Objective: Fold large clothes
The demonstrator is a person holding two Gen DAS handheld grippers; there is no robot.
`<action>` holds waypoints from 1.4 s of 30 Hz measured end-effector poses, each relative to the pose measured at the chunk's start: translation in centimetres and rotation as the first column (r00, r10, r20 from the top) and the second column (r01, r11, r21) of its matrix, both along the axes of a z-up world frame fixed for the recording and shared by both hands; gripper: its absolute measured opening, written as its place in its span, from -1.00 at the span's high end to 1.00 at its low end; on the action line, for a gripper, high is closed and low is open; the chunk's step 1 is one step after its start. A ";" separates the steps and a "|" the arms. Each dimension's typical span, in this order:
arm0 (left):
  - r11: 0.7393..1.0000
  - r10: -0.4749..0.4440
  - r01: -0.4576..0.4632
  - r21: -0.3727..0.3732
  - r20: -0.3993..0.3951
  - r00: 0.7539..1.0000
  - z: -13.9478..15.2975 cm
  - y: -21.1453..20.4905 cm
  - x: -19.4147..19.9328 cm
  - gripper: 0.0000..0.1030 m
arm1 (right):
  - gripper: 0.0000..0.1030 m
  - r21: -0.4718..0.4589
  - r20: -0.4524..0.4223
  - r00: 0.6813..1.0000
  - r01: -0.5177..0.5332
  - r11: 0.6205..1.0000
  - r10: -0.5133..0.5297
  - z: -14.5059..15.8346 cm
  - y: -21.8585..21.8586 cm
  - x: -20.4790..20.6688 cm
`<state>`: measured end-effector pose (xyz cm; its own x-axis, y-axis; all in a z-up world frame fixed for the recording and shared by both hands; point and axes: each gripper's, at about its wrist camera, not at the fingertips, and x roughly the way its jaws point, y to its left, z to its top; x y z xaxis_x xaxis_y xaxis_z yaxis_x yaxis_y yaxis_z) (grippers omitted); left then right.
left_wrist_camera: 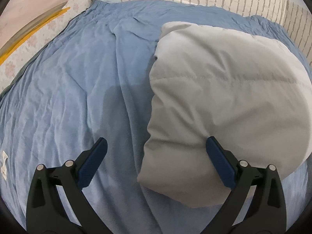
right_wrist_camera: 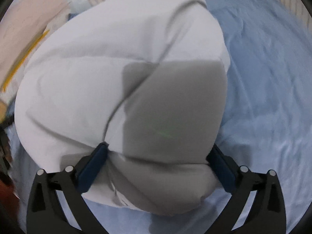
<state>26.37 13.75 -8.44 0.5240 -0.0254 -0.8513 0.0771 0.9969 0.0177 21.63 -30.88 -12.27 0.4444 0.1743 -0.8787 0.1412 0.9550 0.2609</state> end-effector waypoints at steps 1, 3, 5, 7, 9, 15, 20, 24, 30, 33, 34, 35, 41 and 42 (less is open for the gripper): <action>1.000 -0.003 0.003 0.004 -0.001 1.000 0.1 0.2 -0.2 -0.94 | -0.97 0.018 -0.004 1.000 0.010 1.000 -0.010 -0.1 0.0 0.2; 1.000 -0.008 0.008 0.009 0.000 1.000 0.2 0.7 -0.6 -0.94 | -0.97 0.058 -0.016 1.000 0.026 0.998 -0.025 -0.4 0.1 0.6; 1.000 -0.008 0.008 0.009 0.002 1.000 0.3 1.0 -0.9 -0.94 | -0.97 0.105 -0.018 0.999 0.046 0.993 -0.045 -0.5 -0.2 1.3; 1.000 -0.001 0.001 -0.001 -0.001 1.000 0.3 1.2 -0.9 -0.94 | -0.80 0.105 -0.004 0.999 0.032 0.994 -0.032 -0.1 0.4 2.2; 1.000 0.007 -0.007 -0.010 -0.005 1.000 0.3 1.5 -0.9 -0.94 | -0.29 0.060 -0.003 1.000 0.004 0.998 -0.004 0.7 1.3 2.7; 0.999 0.016 -0.016 -0.029 -0.014 1.000 0.6 2.3 -0.7 -0.94 | 0.11 -0.048 -0.026 0.998 -0.060 0.997 0.059 1.8 3.3 3.2; 0.981 0.036 -0.047 -0.189 -0.059 0.998 0.6 3.3 1.3 -0.94 | 0.03 -0.107 -0.034 0.998 -0.064 0.992 0.061 1.7 5.6 3.6; 0.981 -0.027 0.001 -0.196 -0.131 0.991 -1.2 2.0 3.7 -0.94 | -0.03 -0.085 -0.039 0.998 -0.061 0.994 0.058 1.6 5.6 3.7; 0.945 -0.090 0.019 -0.327 -0.204 0.975 -3.6 2.6 1.5 -0.94 | -0.12 -0.054 -0.036 0.998 -0.059 0.997 0.057 1.6 3.8 4.0; 0.927 -0.184 0.103 -0.360 -0.200 0.962 -3.7 1.2 -0.4 -0.93 | -0.13 -0.056 -0.035 0.998 -0.059 0.997 0.057 1.6 3.8 4.1; 0.936 -0.193 0.122 -0.331 -0.192 0.962 -3.6 0.6 -0.5 -0.93 | -0.13 -0.053 -0.036 0.998 -0.059 0.997 0.057 1.6 3.8 4.2; 0.941 -0.198 0.134 -0.311 -0.184 0.963 -3.6 0.3 -0.3 -0.93 | -0.14 -0.051 -0.035 0.998 -0.057 0.997 0.056 1.6 3.7 4.3; 0.908 -0.195 0.102 -0.406 -0.195 0.961 -4.0 0.4 4.2 -0.94 | -0.30 -0.017 -0.027 0.999 -0.037 0.999 0.036 1.1 2.4 3.9; 0.907 -0.196 0.102 -0.409 -0.193 0.961 -3.9 0.3 4.6 -0.94 | -0.34 -0.006 -0.026 0.999 -0.029 1.000 0.029 1.1 2.2 3.9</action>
<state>30.95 14.04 -12.36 0.2840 -0.4435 -0.8501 0.1808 0.8954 -0.4068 25.54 -28.71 -11.19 0.4162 0.1814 -0.8910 0.1200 0.9604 0.2516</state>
